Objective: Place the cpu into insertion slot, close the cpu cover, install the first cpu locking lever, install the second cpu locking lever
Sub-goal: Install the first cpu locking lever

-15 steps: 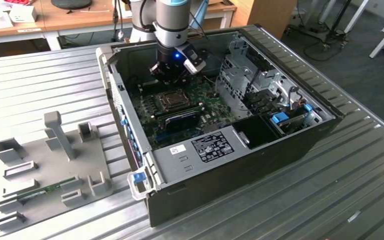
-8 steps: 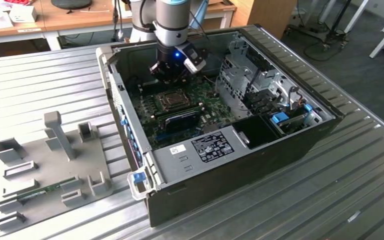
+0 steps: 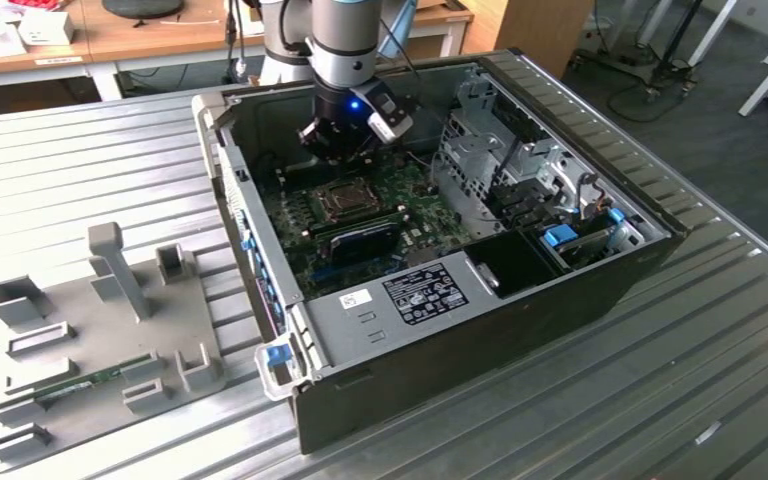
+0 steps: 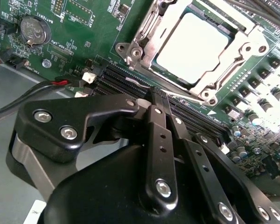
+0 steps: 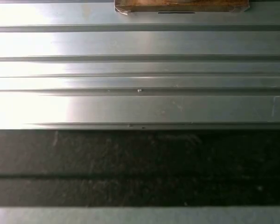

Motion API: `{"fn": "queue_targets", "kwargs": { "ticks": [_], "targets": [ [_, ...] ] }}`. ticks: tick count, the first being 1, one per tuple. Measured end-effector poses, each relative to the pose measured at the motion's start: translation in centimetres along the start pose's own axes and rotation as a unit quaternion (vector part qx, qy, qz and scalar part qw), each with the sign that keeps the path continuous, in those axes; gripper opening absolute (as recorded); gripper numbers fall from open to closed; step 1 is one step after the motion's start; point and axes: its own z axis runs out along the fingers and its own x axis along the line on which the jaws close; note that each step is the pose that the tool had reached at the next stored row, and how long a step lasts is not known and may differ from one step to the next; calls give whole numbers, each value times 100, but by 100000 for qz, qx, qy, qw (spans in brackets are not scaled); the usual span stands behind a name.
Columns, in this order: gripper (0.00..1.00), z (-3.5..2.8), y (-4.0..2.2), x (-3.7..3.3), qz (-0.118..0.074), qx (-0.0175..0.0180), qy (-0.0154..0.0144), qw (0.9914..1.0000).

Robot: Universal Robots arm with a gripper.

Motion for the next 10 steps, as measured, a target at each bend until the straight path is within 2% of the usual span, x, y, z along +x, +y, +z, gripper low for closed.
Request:
{"fn": "queue_targets", "kwargs": {
  "ticks": [10],
  "targets": [
    [10, -2, 2, 14, 419, 36, -115, 99999]
  ]
}}
